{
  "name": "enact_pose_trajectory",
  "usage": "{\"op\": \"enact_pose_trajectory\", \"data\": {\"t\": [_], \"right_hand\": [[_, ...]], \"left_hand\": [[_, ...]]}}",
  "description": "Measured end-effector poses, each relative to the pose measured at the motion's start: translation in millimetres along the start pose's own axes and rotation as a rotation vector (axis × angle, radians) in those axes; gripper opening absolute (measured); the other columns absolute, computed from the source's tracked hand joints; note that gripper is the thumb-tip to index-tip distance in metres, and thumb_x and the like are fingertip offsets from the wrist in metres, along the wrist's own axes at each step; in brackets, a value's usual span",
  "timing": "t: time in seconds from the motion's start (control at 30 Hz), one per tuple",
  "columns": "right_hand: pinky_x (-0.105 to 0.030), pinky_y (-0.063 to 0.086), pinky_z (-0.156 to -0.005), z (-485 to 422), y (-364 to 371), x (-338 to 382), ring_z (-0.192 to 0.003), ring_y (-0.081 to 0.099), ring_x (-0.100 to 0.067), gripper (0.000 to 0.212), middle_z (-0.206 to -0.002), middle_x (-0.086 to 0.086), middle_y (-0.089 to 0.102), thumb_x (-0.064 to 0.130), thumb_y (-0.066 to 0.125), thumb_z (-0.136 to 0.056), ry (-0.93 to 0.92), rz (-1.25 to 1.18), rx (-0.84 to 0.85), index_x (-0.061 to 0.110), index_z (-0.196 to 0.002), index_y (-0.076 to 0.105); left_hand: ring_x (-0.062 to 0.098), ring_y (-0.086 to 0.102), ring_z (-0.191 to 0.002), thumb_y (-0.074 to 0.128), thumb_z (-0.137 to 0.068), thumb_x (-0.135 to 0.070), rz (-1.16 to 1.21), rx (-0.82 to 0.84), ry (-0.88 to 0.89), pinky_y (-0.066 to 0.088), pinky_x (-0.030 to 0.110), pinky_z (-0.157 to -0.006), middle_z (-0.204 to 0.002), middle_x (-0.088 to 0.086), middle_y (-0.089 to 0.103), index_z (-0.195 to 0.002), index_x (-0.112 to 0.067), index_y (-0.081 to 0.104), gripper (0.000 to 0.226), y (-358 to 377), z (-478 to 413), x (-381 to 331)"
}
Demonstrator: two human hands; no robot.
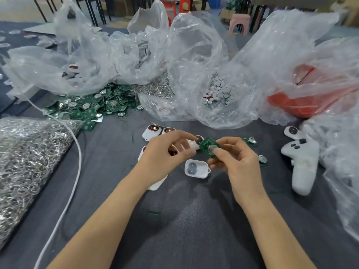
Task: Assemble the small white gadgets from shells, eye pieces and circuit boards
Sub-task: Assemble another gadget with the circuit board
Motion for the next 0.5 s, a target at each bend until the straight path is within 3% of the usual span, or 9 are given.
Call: {"op": "enact_pose_trajectory", "data": {"t": [0.1, 0.17, 0.23, 0.33, 0.43, 0.5], "right_hand": [[-0.026, 0.054, -0.052, -2.2, -3.3, -0.2, -0.054, 0.066, -0.024, 0.022, -0.077, -0.009, 0.062, -0.009, 0.056, -0.085, 0.062, -0.063, -0.061, 0.012, -0.093, 0.061], [-0.024, 0.054, -0.052, -3.4, -4.4, -0.5, -0.056, 0.066, -0.023, 0.034, -0.080, -0.010, 0.061, -0.010, 0.051, -0.087, 0.094, -0.054, -0.063, 0.016, -0.102, 0.066], [-0.023, 0.053, -0.051, -3.6, -3.6, -0.9, -0.056, 0.065, -0.021, 0.036, -0.079, -0.009, 0.062, -0.011, 0.050, -0.086, 0.105, -0.007, -0.041, 0.016, -0.100, 0.070], [-0.022, 0.049, -0.047, -2.5, -3.7, -1.0, -0.055, 0.064, -0.019, 0.029, -0.071, -0.006, 0.064, -0.009, 0.057, -0.082, 0.098, 0.051, -0.052, 0.018, -0.087, 0.067], [-0.019, 0.045, -0.050, -3.1, -5.4, -2.0, -0.059, 0.061, -0.012, 0.026, -0.071, -0.003, 0.067, -0.002, 0.064, -0.081, 0.086, 0.115, -0.066, 0.023, -0.086, 0.064], [-0.017, 0.045, -0.053, -3.2, -6.0, -2.4, -0.062, 0.059, -0.008, 0.029, -0.073, 0.000, 0.066, 0.000, 0.065, -0.082, 0.083, 0.147, -0.046, 0.027, -0.091, 0.067]], "left_hand": [[0.009, 0.049, -0.095, 0.077, -0.073, -0.045, -0.418, 0.201, 0.066, 0.038, 0.030, -0.089, -0.095, -0.013, 0.062, -0.101, -0.034, 0.066, 0.032, -0.5, -0.7, 7.2], [0.010, 0.043, -0.098, 0.076, -0.072, -0.050, -0.531, 0.244, 0.098, 0.029, 0.031, -0.091, -0.098, -0.015, 0.059, -0.104, -0.036, 0.066, 0.037, 2.0, -1.2, 8.7], [0.008, 0.041, -0.100, 0.075, -0.073, -0.047, -0.533, 0.252, 0.135, 0.025, 0.029, -0.092, -0.101, -0.019, 0.057, -0.108, -0.037, 0.065, 0.038, 3.5, -1.0, 9.4], [0.009, 0.046, -0.107, 0.076, -0.077, -0.032, -0.451, 0.260, 0.178, 0.030, 0.037, -0.101, -0.102, -0.028, 0.056, -0.113, -0.034, 0.065, 0.037, 4.1, -0.1, 8.5], [0.011, 0.045, -0.126, 0.068, -0.079, -0.012, -0.395, 0.309, 0.172, 0.034, 0.042, -0.105, -0.125, -0.018, 0.058, -0.126, -0.027, 0.060, 0.050, 4.9, -1.0, 6.6], [0.013, 0.044, -0.129, 0.063, -0.079, -0.011, -0.391, 0.273, 0.182, 0.033, 0.044, -0.107, -0.131, -0.011, 0.056, -0.126, -0.022, 0.060, 0.048, 4.9, -0.5, 4.2]]}}
Point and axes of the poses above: each hand's wrist, its own z-axis away from the middle knuckle, its own y-axis out of the palm, x = y × z, the point moved 1 cm from there along -z, towards the middle knuckle
